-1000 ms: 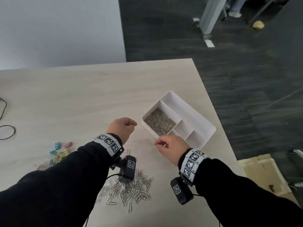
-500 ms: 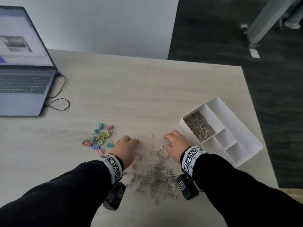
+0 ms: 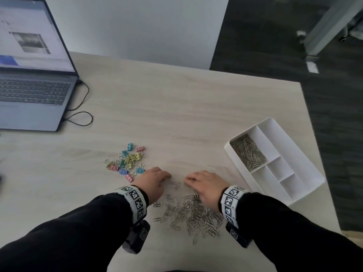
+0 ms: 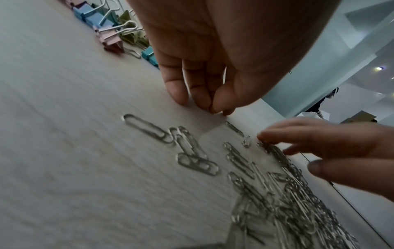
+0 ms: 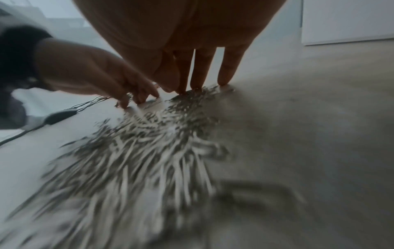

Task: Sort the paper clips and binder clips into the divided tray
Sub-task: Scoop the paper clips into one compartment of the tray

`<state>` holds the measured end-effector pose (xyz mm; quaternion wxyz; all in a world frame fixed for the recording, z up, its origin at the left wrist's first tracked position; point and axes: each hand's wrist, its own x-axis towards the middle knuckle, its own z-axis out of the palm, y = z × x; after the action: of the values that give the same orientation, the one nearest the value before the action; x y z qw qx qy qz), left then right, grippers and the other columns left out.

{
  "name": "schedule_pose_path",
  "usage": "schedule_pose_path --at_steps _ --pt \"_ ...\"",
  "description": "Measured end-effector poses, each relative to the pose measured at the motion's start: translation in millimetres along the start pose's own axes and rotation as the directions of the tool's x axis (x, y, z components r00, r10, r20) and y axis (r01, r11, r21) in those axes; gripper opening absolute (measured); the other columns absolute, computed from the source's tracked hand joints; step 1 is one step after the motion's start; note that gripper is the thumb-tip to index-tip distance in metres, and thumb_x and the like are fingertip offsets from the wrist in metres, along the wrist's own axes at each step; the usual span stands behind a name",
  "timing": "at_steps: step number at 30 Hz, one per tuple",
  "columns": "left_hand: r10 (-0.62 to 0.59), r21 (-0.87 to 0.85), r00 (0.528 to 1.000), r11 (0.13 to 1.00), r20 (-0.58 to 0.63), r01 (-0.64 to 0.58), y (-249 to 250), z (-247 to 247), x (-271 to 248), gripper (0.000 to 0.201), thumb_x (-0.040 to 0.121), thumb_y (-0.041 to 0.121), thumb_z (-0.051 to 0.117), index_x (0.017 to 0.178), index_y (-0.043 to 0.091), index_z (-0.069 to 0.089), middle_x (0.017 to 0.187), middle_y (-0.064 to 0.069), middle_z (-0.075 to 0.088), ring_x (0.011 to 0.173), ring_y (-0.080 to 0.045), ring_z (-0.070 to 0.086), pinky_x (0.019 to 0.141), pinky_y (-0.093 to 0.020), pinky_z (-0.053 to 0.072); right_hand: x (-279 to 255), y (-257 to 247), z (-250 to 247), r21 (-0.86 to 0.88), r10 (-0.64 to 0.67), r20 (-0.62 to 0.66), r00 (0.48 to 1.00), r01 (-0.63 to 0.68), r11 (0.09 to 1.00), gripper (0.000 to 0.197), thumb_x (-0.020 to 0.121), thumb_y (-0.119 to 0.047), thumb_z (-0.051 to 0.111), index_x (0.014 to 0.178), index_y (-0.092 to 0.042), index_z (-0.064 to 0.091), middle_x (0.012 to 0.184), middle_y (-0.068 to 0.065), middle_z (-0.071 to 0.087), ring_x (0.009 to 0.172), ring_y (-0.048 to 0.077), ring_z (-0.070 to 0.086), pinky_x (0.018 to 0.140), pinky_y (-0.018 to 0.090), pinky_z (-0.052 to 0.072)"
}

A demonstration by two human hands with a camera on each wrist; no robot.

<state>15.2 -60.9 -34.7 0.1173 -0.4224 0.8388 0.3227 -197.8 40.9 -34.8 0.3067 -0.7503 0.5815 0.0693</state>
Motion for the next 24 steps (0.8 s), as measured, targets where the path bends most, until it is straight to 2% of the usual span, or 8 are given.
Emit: schedule_pose_path --at_steps 4,7,10,12,15,18,22,24 --pt "-0.028 0.006 1.000 1.000 0.000 0.028 6.0 2.7 -1.1 0.058 0.083 0.012 0.050 0.138 0.029 0.047 0.131 0.006 0.047 0.117 -0.015 0.049 0.101 -0.027 0.042 -16.2 4.3 8.1 0.083 -0.027 -0.063 0.998 0.033 0.996 0.063 0.081 -0.009 0.045 0.143 -0.021 0.042 0.144 -0.001 0.043 0.131 0.022 0.038 0.110 0.043 0.032" --pt "-0.046 0.041 0.999 0.998 -0.011 0.046 12.0 8.9 -5.4 0.063 0.082 0.014 0.051 0.143 0.025 0.039 0.136 0.003 0.041 0.124 -0.021 0.043 0.106 -0.031 0.038 -16.2 11.1 8.7 0.132 0.122 -0.211 0.970 -0.095 0.987 0.057 0.084 -0.019 0.046 0.141 -0.021 0.044 0.139 -0.003 0.044 0.127 0.019 0.039 0.108 0.043 0.036" --pt "-0.019 0.078 1.000 0.997 0.004 0.018 19.0 19.0 -12.0 0.062 0.081 0.014 0.050 0.142 0.025 0.040 0.135 0.002 0.041 0.124 -0.023 0.040 0.109 -0.032 0.035 -16.4 11.3 11.9 0.119 0.278 -0.221 0.935 -0.257 0.959 0.057 0.083 -0.025 0.049 0.139 -0.025 0.042 0.139 -0.006 0.038 0.127 0.021 0.037 0.105 0.041 0.038" --pt "0.010 0.087 1.000 0.996 0.023 -0.012 25.0 26.0 -17.4 0.063 0.081 0.012 0.049 0.142 0.026 0.041 0.135 0.001 0.042 0.123 -0.022 0.041 0.109 -0.031 0.035 -21.0 7.8 17.8 0.066 0.260 -0.201 0.944 -0.252 0.965 0.056 0.081 -0.028 0.050 0.136 -0.027 0.042 0.137 -0.005 0.038 0.125 0.022 0.037 0.103 0.041 0.038" --pt "0.036 0.074 0.998 0.996 0.052 -0.040 32.7 35.1 -26.4 0.061 0.082 0.012 0.048 0.141 0.027 0.043 0.133 0.003 0.043 0.124 -0.021 0.041 0.110 -0.030 0.034 -31.3 2.9 28.5 0.031 0.146 -0.137 0.980 -0.143 0.989 0.057 0.083 -0.029 0.049 0.139 -0.025 0.041 0.136 -0.001 0.040 0.123 0.024 0.037 0.103 0.043 0.039" --pt "0.054 0.055 0.998 0.997 0.024 -0.055 31.6 37.3 -35.0 0.055 0.084 0.016 0.050 0.138 0.028 0.048 0.132 0.005 0.045 0.124 -0.019 0.041 0.109 -0.030 0.035 -38.5 2.0 32.1 0.039 0.081 -0.128 0.989 -0.076 0.996 0.055 0.085 -0.029 0.048 0.140 -0.024 0.043 0.132 0.000 0.044 0.120 0.023 0.040 0.100 0.043 0.042" --pt "-0.033 0.041 0.997 0.999 -0.074 0.036 14.4 23.7 -43.7 0.057 0.083 0.028 0.059 0.138 0.030 0.044 0.135 0.005 0.042 0.124 -0.017 0.041 0.107 -0.032 0.040 -42.5 7.5 23.8 0.114 0.268 -0.201 0.942 -0.249 0.962 0.051 0.086 -0.029 0.047 0.137 -0.024 0.044 0.130 -0.001 0.042 0.116 0.021 0.041 0.100 0.041 0.042" --pt "-0.102 0.044 0.992 0.993 -0.070 0.106 2.2 15.5 -46.3 0.062 0.079 0.041 0.066 0.136 0.029 0.043 0.134 0.003 0.041 0.121 -0.018 0.045 0.103 -0.033 0.044 -44.3 7.0 23.1 0.135 0.371 -0.197 0.907 -0.350 0.927 0.051 0.085 -0.031 0.048 0.136 -0.026 0.043 0.131 -0.001 0.040 0.117 0.022 0.040 0.101 0.042 0.042"
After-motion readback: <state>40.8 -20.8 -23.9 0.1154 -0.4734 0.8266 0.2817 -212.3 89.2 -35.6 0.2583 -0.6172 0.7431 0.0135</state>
